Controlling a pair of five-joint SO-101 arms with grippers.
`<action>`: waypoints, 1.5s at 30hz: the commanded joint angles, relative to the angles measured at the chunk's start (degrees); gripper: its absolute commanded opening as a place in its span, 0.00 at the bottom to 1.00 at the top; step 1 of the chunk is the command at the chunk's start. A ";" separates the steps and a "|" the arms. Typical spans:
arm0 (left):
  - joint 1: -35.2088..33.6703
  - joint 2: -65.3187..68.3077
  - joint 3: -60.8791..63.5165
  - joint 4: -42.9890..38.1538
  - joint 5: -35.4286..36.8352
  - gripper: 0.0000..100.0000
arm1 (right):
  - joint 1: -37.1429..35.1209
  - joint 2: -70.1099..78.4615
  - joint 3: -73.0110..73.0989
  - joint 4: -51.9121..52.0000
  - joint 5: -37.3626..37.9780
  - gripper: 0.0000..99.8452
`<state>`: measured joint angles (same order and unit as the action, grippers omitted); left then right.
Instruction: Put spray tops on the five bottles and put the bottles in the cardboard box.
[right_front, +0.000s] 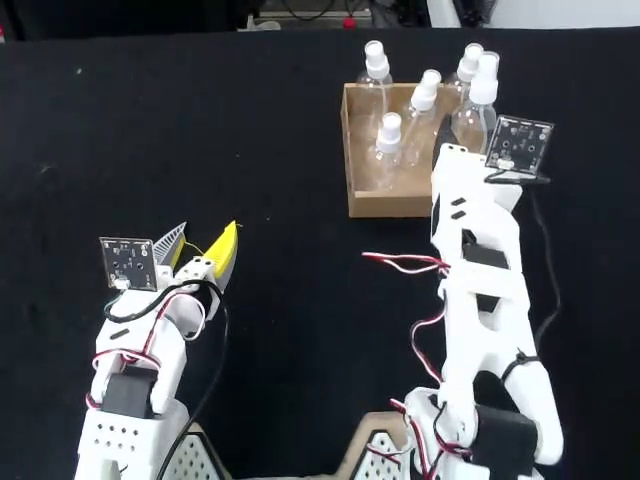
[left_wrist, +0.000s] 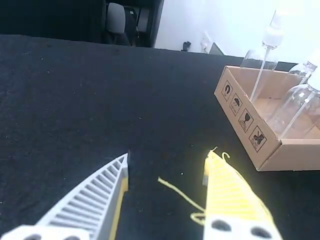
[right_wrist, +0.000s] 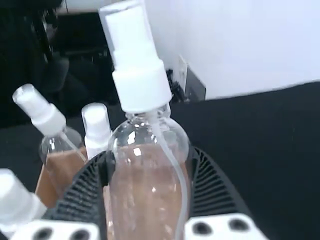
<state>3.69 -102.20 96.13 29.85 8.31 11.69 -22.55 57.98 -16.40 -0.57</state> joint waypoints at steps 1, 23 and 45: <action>-0.22 -0.62 1.27 0.09 -0.18 0.24 | 1.32 -0.13 0.40 -11.52 0.09 0.06; -0.13 -0.53 1.27 0.09 -0.18 0.24 | 24.00 -3.30 -20.62 41.41 3.43 0.06; -0.13 -0.35 1.27 0.26 -0.18 0.24 | 29.54 16.40 -6.73 -22.77 3.78 0.06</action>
<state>3.69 -102.20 96.13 29.85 8.31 40.09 -11.30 53.85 -31.16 2.68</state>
